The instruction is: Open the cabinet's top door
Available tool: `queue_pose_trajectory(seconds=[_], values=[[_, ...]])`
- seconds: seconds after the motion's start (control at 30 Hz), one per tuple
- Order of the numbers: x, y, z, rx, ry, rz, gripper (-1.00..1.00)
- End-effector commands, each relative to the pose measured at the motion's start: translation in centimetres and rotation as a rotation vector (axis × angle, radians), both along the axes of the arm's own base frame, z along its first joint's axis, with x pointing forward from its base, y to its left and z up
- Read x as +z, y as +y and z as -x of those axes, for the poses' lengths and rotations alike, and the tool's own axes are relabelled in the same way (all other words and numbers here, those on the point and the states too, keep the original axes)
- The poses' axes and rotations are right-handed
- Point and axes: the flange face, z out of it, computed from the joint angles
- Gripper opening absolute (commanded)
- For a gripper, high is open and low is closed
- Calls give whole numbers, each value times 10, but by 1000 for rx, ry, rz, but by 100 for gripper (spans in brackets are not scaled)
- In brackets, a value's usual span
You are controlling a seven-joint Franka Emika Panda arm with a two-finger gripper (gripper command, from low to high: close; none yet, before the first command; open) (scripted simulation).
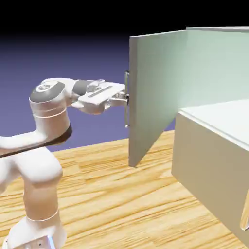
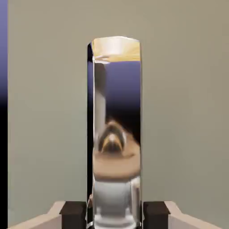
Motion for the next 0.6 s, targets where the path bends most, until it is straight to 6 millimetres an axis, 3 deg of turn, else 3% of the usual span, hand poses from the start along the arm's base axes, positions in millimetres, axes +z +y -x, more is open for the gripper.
queue_pose_trajectory(seconds=[0.0,0.13,0.4,0.57], values=[[0,5,2,-10,0,0,-100],[0,25,12,-51,0,2,-100],[0,30,13,-61,0,1,-100],[0,60,23,-125,0,1,-100]])
